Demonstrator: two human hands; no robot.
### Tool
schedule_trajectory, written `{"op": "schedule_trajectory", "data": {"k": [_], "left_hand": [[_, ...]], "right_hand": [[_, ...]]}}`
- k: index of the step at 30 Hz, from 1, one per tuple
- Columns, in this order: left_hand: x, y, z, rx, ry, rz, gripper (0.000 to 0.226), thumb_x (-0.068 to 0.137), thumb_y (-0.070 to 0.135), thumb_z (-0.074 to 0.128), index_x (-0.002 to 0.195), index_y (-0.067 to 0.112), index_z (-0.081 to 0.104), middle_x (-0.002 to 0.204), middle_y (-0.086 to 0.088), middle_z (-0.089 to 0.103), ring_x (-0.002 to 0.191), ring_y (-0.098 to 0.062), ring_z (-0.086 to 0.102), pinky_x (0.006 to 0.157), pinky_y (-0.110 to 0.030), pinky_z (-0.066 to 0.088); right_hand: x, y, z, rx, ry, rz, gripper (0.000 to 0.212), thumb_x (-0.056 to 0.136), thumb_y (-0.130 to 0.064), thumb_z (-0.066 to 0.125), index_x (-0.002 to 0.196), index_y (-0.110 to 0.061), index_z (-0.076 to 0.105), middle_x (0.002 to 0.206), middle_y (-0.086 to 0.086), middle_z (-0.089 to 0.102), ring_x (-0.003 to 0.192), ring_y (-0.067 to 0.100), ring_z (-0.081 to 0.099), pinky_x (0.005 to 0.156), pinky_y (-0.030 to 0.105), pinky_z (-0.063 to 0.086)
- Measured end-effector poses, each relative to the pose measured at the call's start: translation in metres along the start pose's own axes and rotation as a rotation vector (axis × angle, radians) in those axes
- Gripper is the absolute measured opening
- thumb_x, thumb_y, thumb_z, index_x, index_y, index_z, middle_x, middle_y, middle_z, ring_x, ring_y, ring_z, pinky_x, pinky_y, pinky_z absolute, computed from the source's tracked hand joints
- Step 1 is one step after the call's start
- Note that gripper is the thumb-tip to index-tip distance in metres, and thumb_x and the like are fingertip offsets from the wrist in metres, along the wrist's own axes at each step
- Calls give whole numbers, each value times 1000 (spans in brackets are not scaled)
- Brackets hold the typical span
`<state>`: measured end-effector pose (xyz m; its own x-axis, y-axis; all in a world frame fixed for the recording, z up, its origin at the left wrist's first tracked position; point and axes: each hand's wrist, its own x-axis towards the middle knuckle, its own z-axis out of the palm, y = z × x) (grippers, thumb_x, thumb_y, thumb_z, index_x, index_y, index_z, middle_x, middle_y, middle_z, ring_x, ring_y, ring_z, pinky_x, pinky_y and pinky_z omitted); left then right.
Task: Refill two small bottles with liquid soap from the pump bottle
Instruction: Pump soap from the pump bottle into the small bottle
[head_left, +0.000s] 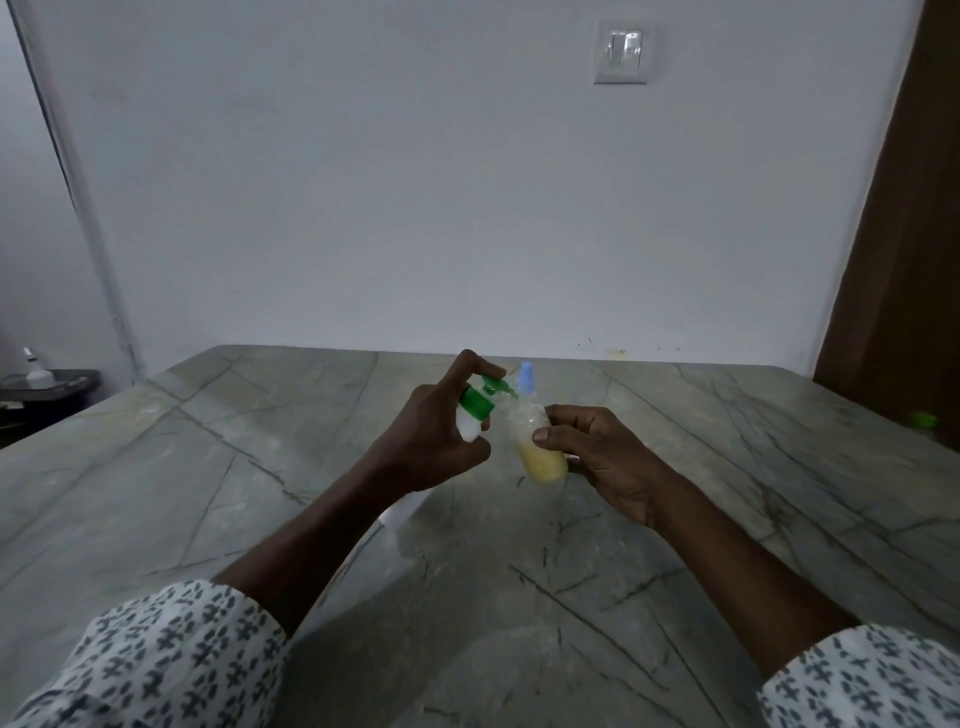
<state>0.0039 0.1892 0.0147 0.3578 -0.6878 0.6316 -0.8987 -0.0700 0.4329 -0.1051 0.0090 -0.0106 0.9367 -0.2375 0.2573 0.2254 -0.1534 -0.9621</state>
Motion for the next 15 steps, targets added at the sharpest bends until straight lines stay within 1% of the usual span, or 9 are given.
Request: {"op": "schedule_trajectory", "data": {"k": [4, 6, 8, 12, 15], "left_hand": [[0, -1, 0, 6, -17, 16, 74, 70, 4, 73, 131, 28, 40, 87, 2, 67, 73, -7, 61, 62, -12, 49], [0, -1, 0, 4, -17, 21, 75, 70, 4, 73, 133, 27, 39, 86, 1, 67, 71, -7, 61, 62, -12, 49], [0, -1, 0, 1, -12, 27, 74, 70, 3, 73, 133, 25, 40, 86, 0, 66, 70, -9, 60, 60, -12, 48], [0, 0, 1, 6, 2, 19, 69, 70, 2, 74, 129, 20, 43, 87, -1, 66, 74, -7, 60, 60, -8, 45], [0, 0, 1, 2, 8, 16, 61, 71, 2, 74, 122, 18, 45, 89, -2, 67, 74, -6, 61, 61, -8, 45]], "right_hand": [[0, 0, -1, 21, 4, 11, 19, 92, -10, 60, 100, -22, 73, 100, -2, 75, 90, 10, 70, 81, 26, 56], [1, 1, -1, 21, 6, 16, 19, 92, -11, 60, 102, -21, 73, 102, 0, 75, 94, 13, 69, 83, 29, 56], [1, 2, -1, 22, 8, 22, 18, 93, -12, 60, 102, -21, 73, 103, 1, 75, 95, 16, 69, 85, 31, 56], [2, 3, -1, 15, 17, 28, 18, 93, -13, 60, 105, -18, 72, 109, 8, 73, 100, 21, 67, 89, 36, 54], [2, 4, 0, 3, 20, 35, 17, 92, -13, 61, 100, -21, 74, 104, 5, 75, 98, 21, 68, 89, 37, 54]]}}
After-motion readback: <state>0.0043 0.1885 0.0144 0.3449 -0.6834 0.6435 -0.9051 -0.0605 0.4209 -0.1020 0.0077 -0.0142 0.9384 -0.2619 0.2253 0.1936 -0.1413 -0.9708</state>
